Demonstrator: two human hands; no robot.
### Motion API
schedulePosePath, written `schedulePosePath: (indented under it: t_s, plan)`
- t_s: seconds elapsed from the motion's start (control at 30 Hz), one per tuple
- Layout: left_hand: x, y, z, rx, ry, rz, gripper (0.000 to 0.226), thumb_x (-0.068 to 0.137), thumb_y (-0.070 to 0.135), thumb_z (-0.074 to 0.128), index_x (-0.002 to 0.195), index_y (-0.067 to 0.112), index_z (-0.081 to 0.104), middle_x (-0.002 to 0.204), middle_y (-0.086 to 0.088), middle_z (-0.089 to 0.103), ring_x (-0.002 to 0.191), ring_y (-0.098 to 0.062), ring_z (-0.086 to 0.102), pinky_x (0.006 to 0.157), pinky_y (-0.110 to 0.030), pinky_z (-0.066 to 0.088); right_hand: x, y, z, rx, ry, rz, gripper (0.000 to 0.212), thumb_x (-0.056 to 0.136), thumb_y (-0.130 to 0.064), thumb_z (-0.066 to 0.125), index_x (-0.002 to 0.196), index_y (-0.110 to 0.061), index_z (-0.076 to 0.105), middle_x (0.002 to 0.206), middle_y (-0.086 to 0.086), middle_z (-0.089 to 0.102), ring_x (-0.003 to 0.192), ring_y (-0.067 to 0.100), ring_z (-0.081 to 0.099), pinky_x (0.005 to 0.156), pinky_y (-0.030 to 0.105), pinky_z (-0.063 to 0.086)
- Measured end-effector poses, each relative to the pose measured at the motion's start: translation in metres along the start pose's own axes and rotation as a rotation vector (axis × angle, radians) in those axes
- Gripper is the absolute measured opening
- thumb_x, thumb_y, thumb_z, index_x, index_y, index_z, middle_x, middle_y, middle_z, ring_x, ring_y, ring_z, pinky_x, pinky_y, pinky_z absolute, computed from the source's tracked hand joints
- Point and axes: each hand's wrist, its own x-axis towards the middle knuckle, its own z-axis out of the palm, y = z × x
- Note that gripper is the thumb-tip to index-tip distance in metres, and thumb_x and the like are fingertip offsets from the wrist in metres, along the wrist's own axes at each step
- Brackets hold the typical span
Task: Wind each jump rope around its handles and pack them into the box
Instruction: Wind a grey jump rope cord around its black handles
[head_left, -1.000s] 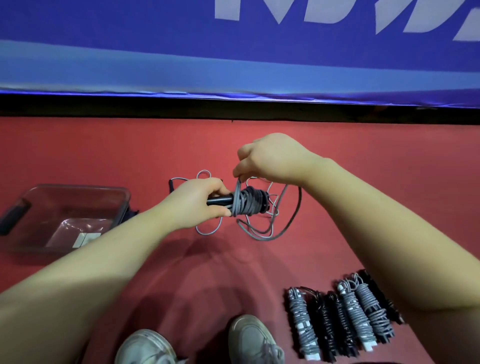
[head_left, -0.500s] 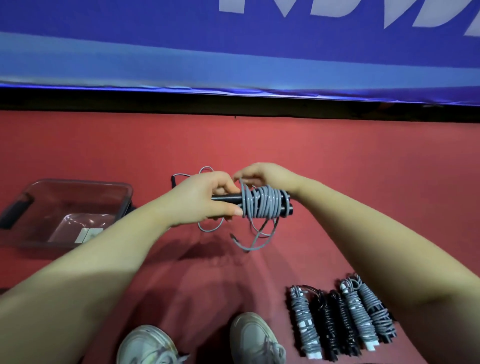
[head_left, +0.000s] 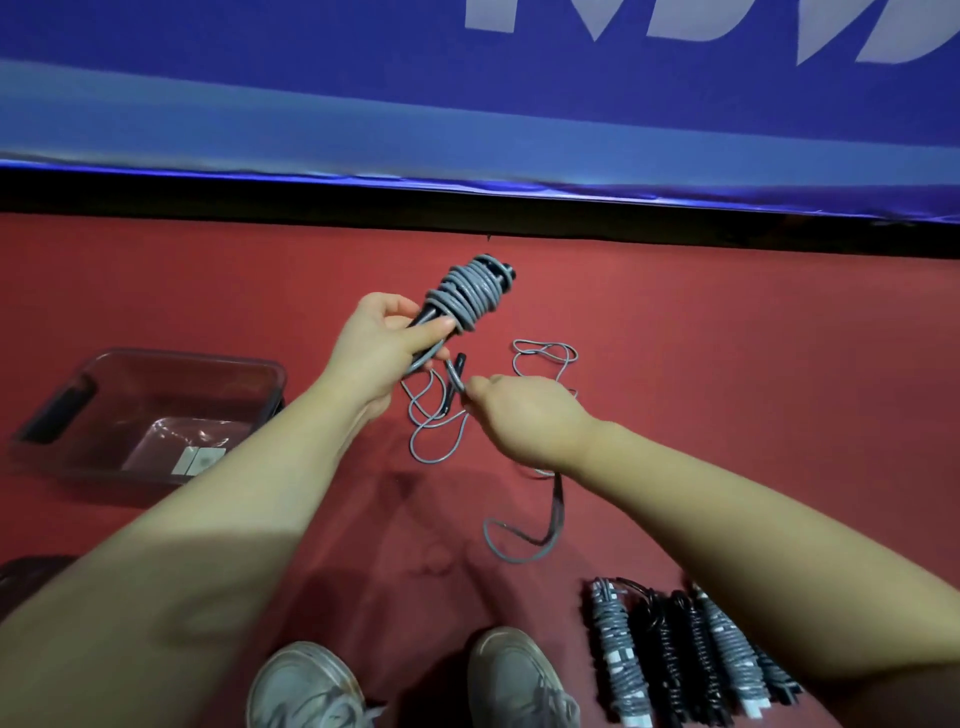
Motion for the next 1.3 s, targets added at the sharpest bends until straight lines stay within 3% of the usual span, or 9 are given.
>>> schedulePosePath:
  t_s: [0.13, 0.33, 0.47, 0.63, 0.7, 0.8, 1.0, 1.17, 1.3]
  plan:
    - [0.003, -0.008, -0.011, 0.093, -0.021, -0.026, 0.027, 0.080, -0.002, 0.069, 0.083, 0.013, 0.048, 0.072, -0.010, 0.064, 0.045, -0.008, 0.061, 0.044, -0.018, 0.046, -0.010, 0.004, -0.025, -0.262, -0.027, -0.006, 0.021, 0.100, -0.015, 0.034, 0.112, -0.010, 0.050, 0.102, 0.008, 0.060, 0.092, 0.034, 0.061, 0.059, 0.034, 0.031]
    - [-0.002, -0.015, -0.013, 0.291, -0.116, 0.015, 0.024, 0.075, -0.004, 0.074, 0.082, 0.015, 0.060, 0.075, -0.009, 0.065, 0.050, -0.009, 0.061, 0.058, -0.021, 0.051, -0.013, 0.003, -0.066, -0.468, -0.025, -0.232, 0.029, 0.100, -0.017, 0.031, 0.120, -0.018, 0.052, 0.109, 0.002, 0.059, 0.100, 0.028, 0.058, 0.061, 0.033, 0.034]
    - [-0.011, -0.010, -0.007, 0.514, -0.199, 0.104, 0.020, 0.075, 0.002, 0.076, 0.088, 0.012, 0.066, 0.066, 0.003, 0.064, 0.046, 0.001, 0.053, 0.050, -0.014, 0.041, -0.009, 0.008, -0.086, -0.583, -0.057, -0.308, 0.031, 0.099, -0.025, 0.034, 0.123, -0.024, 0.054, 0.111, 0.001, 0.057, 0.100, 0.028, 0.056, 0.061, 0.032, 0.034]
    - [-0.024, -0.008, -0.004, 0.605, -0.433, 0.057, 0.022, 0.077, 0.001, 0.072, 0.095, 0.010, 0.065, 0.090, -0.008, 0.070, 0.080, -0.015, 0.064, 0.080, -0.034, 0.053, -0.002, 0.018, -0.088, -0.333, 0.148, -0.578, 0.012, 0.063, -0.019, 0.057, 0.068, -0.017, 0.068, 0.057, 0.006, 0.054, 0.044, 0.027, 0.054, 0.038, 0.031, 0.043]
    - [-0.026, -0.007, -0.005, 0.596, -0.484, 0.033, 0.023, 0.079, -0.001, 0.070, 0.093, 0.015, 0.063, 0.095, -0.006, 0.070, 0.082, -0.013, 0.064, 0.079, -0.031, 0.054, 0.001, 0.023, -0.091, -0.361, 0.046, -0.479, 0.013, 0.077, -0.024, 0.057, 0.081, -0.019, 0.069, 0.073, 0.006, 0.060, 0.063, 0.031, 0.061, 0.050, 0.038, 0.049]
    - [-0.029, -0.003, -0.006, 0.512, -0.525, -0.051, 0.020, 0.081, -0.005, 0.068, 0.088, 0.011, 0.058, 0.080, -0.007, 0.070, 0.063, -0.008, 0.064, 0.054, -0.015, 0.048, 0.005, 0.031, -0.093, -0.453, -0.061, -0.320, 0.025, 0.093, -0.037, 0.049, 0.106, -0.023, 0.065, 0.102, 0.003, 0.060, 0.093, 0.031, 0.059, 0.069, 0.039, 0.047]
    - [-0.036, -0.006, -0.002, 0.576, -0.626, -0.053, 0.026, 0.075, -0.006, 0.072, 0.074, 0.013, 0.055, 0.064, 0.002, 0.063, 0.052, -0.003, 0.055, 0.052, -0.016, 0.042, 0.021, 0.047, -0.087, -0.448, 0.079, -0.521, 0.021, 0.072, -0.025, 0.058, 0.085, -0.024, 0.074, 0.068, 0.002, 0.064, 0.057, 0.027, 0.061, 0.054, 0.026, 0.036]
    - [-0.041, 0.000, -0.002, 0.323, -0.588, -0.070, 0.028, 0.076, -0.016, 0.065, 0.075, 0.009, 0.053, 0.074, -0.005, 0.067, 0.062, -0.010, 0.064, 0.060, -0.017, 0.051, 0.027, 0.056, -0.054, -0.310, 0.025, -0.331, 0.031, 0.097, -0.024, 0.043, 0.124, -0.027, 0.057, 0.112, 0.005, 0.058, 0.094, 0.032, 0.059, 0.064, 0.034, 0.039]
    - [-0.038, 0.009, 0.001, 0.073, -0.430, -0.045, 0.029, 0.078, -0.018, 0.057, 0.075, 0.010, 0.050, 0.067, -0.004, 0.069, 0.056, -0.013, 0.066, 0.057, -0.019, 0.054, 0.017, 0.056, -0.028, -0.071, 0.043, -0.232, 0.022, 0.091, -0.021, 0.047, 0.106, -0.012, 0.060, 0.106, 0.012, 0.061, 0.094, 0.029, 0.060, 0.074, 0.039, 0.051]
